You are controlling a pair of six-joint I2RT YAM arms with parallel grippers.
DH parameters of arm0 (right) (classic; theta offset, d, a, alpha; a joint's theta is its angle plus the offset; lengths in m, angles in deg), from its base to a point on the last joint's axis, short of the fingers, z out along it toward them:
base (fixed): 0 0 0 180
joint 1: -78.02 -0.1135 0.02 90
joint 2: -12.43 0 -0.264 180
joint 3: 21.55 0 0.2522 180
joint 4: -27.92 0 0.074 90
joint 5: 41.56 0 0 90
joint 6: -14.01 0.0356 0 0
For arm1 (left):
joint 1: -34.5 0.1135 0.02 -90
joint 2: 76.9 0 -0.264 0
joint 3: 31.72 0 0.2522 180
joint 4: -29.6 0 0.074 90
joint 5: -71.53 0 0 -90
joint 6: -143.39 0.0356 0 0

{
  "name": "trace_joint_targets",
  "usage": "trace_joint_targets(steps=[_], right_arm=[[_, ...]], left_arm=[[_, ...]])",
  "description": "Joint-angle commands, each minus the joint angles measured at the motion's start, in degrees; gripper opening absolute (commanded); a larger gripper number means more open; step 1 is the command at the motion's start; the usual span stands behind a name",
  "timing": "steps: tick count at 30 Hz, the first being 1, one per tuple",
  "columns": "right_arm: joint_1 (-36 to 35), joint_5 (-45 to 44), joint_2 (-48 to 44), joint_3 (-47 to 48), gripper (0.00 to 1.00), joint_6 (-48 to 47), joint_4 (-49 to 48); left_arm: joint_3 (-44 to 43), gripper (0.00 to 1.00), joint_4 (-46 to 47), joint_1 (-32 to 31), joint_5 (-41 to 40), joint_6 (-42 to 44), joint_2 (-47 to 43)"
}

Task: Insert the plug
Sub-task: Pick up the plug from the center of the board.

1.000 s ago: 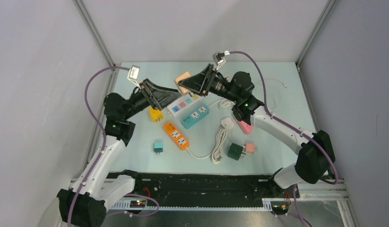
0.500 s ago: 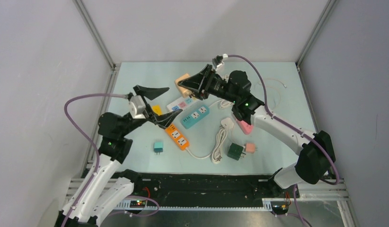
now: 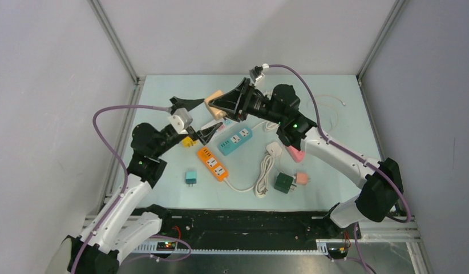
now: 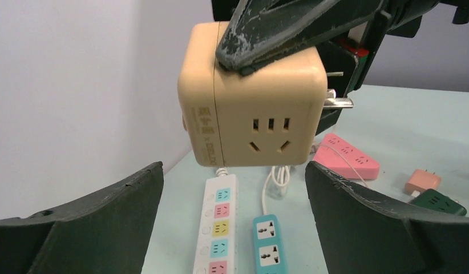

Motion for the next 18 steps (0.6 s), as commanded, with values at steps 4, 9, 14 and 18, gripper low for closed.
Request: trace_joint_targets(steps=[4,9,14,18], right_arm=[[-0.14,2.96,0.80,3.72,0.59,-2.91,-0.35],[0.36,4.97,1.48,3.84,0.58,-3.85,0.42],[0.15,5.52,1.41,3.79,0.58,-4.68,0.63],[0.14,5.65,1.03,3.84,0.59,-4.67,0.70]], left_arm=[[-4.28,1.00,1.52,-0.37,3.17,-1.78,-1.45],[-5.30,0.97,1.50,-0.09,4.01,-4.85,-1.16],[-5.37,0.65,1.52,0.13,7.62,-5.75,0.45],[-4.71,0.62,1.52,0.15,9.84,-5.79,1.08]])
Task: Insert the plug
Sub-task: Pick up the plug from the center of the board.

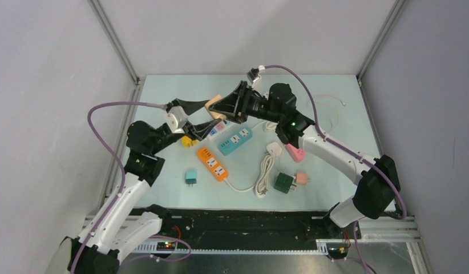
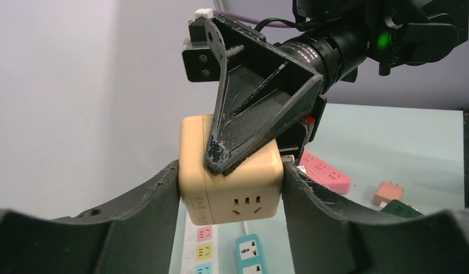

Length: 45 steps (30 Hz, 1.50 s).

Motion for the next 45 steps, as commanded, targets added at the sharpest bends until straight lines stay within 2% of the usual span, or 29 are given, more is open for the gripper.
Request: trace_joint_targets(steps=[1,2,4,6,8,9,10,11,13,15,18,21,24,29,35,40,45], right_arm=[[-0.38,2.06,-0.96,3.17,0.60,-0.65,-2.20],[-0.40,2.06,-1.10,3.20,0.60,-0.61,-2.17],[-0.39,2.06,-1.26,3.16,0.61,-0.59,-2.12],[-0.33,2.12,-1.39,3.15,0.61,-0.52,-1.98],[-0.52,2.37,-1.43,3.15,0.61,-0.53,-1.98],[-0.55,2.39,-1.42,3.20,0.61,-0.59,-1.93],[-0.56,2.40,-1.47,3.21,0.62,-0.77,-1.71],[-0.57,2.45,-1.63,3.18,0.62,-0.93,-1.57],[-0.59,2.40,-1.93,3.16,0.65,-1.49,-0.85],[-0.59,2.37,-2.41,3.22,0.71,-2.35,0.62],[0.04,2.20,-3.70,3.17,0.88,-4.97,2.72],[1.40,3.75,-4.91,3.36,0.97,-8.53,4.54],[2.60,10.38,-5.44,5.07,0.99,-13.90,7.90],[3.84,20.12,-5.25,9.77,1.00,-26.62,21.26],[3.41,29.90,-1.69,13.60,0.99,-30.67,26.44],[2.44,30.04,1.34,21.02,0.99,-40.89,41.52],[1.46,30.67,5.73,26.28,0.93,-44.55,49.17]], left_arm=[[-1.01,0.67,0.81,0.02,4.21,-1.07,0.84],[-0.71,0.74,0.81,0.06,4.33,-1.11,0.81],[-0.53,0.80,0.72,0.03,4.15,-1.41,0.82],[-0.54,0.82,0.66,0.07,3.96,-1.45,0.99],[-0.76,0.76,0.46,0.08,3.86,-1.42,1.40],[-0.93,0.67,0.34,0.07,3.76,-1.17,1.48],[-1.02,0.62,0.15,0.07,3.76,-0.94,1.70],[-1.20,0.51,-0.03,0.09,4.08,-0.35,1.76],[-1.41,0.40,-0.62,0.12,4.37,0.88,1.90],[-1.41,0.32,-1.11,0.14,4.88,2.93,1.73],[-1.00,0.28,-1.84,0.16,5.73,6.28,0.87],[-0.72,0.22,-2.55,0.11,10.84,13.58,-0.25],[-1.71,0.20,-3.21,0.09,15.17,16.80,-0.88],[-3.56,0.20,-4.19,0.07,24.25,15.79,-1.86],[-3.85,0.20,-4.41,0.00,27.09,15.65,-1.71],[-4.44,0.19,-4.48,0.03,30.74,13.78,-1.61],[-3.89,0.20,-4.50,0.05,34.10,12.30,-1.40]])
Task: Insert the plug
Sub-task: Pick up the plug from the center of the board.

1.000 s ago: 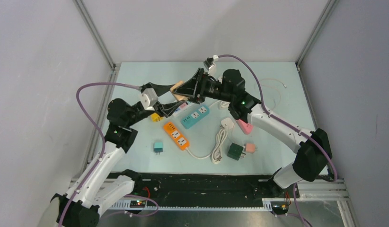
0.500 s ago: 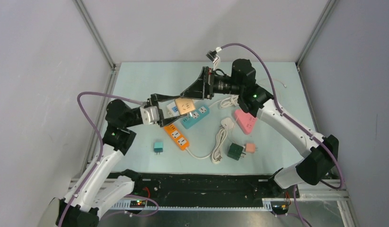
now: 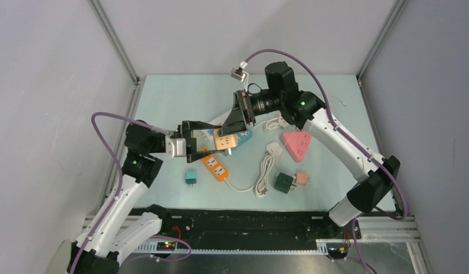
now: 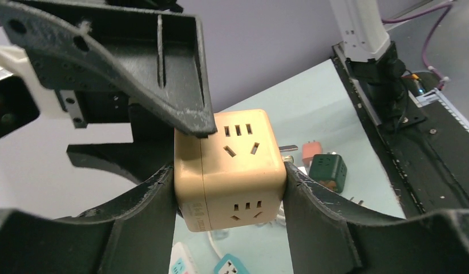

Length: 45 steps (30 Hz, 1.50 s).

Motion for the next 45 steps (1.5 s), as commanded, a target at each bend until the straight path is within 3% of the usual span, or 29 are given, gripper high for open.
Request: trace_joint_targets(steps=[1,9,15,21,24,32,34,36,39,40,42,45], right_arm=[[-0.97,2.95,3.30,6.08,0.92,-6.99,11.29],[-3.04,5.66,10.46,14.63,0.90,-17.48,27.47],[-3.03,9.14,11.13,13.97,0.78,-16.49,25.53],[-3.93,14.33,9.97,13.13,0.90,-22.71,27.28],[-3.95,15.16,10.02,13.36,0.88,-23.86,28.55],[-3.92,14.48,12.36,13.63,0.61,-19.64,25.98],[-3.94,14.95,12.82,13.69,0.48,-18.96,25.47],[-3.92,14.75,12.94,13.75,0.37,-18.42,25.05],[-3.43,13.13,12.67,13.59,0.23,-17.29,24.24],[-3.27,11.24,12.55,13.50,0.14,-16.94,23.91],[-2.63,7.17,11.56,12.86,0.07,-15.88,22.72],[-1.03,0.64,8.82,10.09,0.03,-14.41,19.12]], left_arm=[[-2.18,0.21,1.33,-0.15,4.60,-1.80,-0.24],[-1.27,0.21,1.27,-0.15,6.07,-1.90,-0.22],[0.21,0.21,1.28,-0.16,6.64,-2.20,-0.43],[0.79,0.21,1.23,-0.04,8.68,-3.58,-0.27],[0.86,0.22,1.16,0.02,9.50,-4.15,-0.37],[1.82,0.22,1.10,0.02,9.38,-4.39,-0.12],[2.06,0.24,1.00,0.01,8.94,-4.41,-0.36],[2.55,0.45,0.95,0.03,5.91,-4.62,-0.96],[4.20,0.94,0.72,0.11,0.53,-2.85,-3.37],[4.54,0.97,0.67,0.11,-3.10,-2.46,-3.97],[5.60,0.99,0.06,0.12,-8.75,-1.50,-5.95],[8.00,1.00,-0.80,0.20,-16.29,0.01,-9.53]])
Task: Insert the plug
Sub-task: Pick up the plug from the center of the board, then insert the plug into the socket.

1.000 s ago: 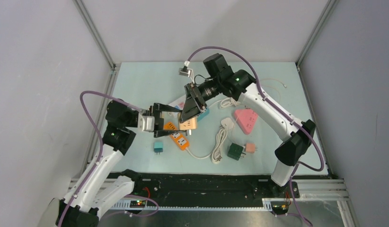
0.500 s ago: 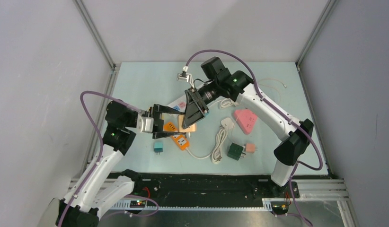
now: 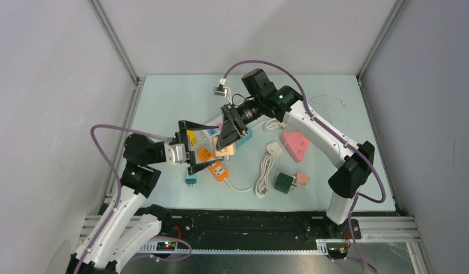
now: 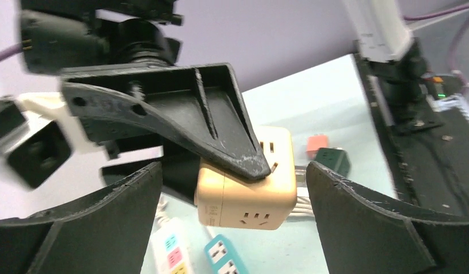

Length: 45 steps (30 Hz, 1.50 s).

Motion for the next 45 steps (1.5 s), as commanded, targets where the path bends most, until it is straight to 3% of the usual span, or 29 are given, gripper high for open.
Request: trace_joint_targets(steps=[1,6,11,16,22,26,31,35,38,42,45], right_arm=[[2.54,-11.66,-4.76,-2.86,0.01,2.98,-6.40],[3.22,-26.58,-10.60,-9.80,0.00,3.79,-14.84],[1.79,-39.49,-18.12,-20.75,0.00,7.38,-30.77],[-2.29,-56.58,-22.42,-31.19,0.00,11.58,-45.93],[-7.43,-67.50,-22.02,-36.09,0.00,3.77,-56.35],[-8.92,-72.40,-18.89,-37.92,0.00,-4.15,-63.03],[-9.09,-78.20,-12.49,-39.71,0.00,-10.21,-70.82],[-10.37,-81.93,-5.91,-39.67,0.00,-17.78,-76.65],[-9.59,-79.56,-1.51,-38.74,0.00,-19.83,-79.45],[-6.07,-70.58,3.92,-32.32,0.00,-15.32,-74.13],[-4.72,-69.30,9.92,-27.80,0.00,-15.97,-73.87]], left_arm=[[2.95,1.00,-0.29,0.16,-17.21,1.71,-4.86],[6.09,1.00,-2.80,0.34,-33.44,-7.09,-10.98],[6.15,1.00,-8.89,0.37,-55.63,-30.72,-16.09],[0.12,1.00,-23.49,0.38,-54.46,-38.97,-14.17],[6.17,1.00,-25.56,0.38,-57.35,-53.54,-16.66],[8.32,1.00,-30.62,0.37,-60.36,-54.38,-21.82],[8.25,1.00,-39.46,0.38,-72.83,-50.09,-29.08],[8.55,1.00,-43.42,0.36,-78.06,-47.56,-31.49],[8.56,1.00,-44.50,0.34,-78.30,-47.20,-30.71],[8.52,1.00,-44.88,0.37,-79.71,-47.28,-28.97],[8.09,1.00,-45.34,0.38,-80.94,-46.82,-28.40]])
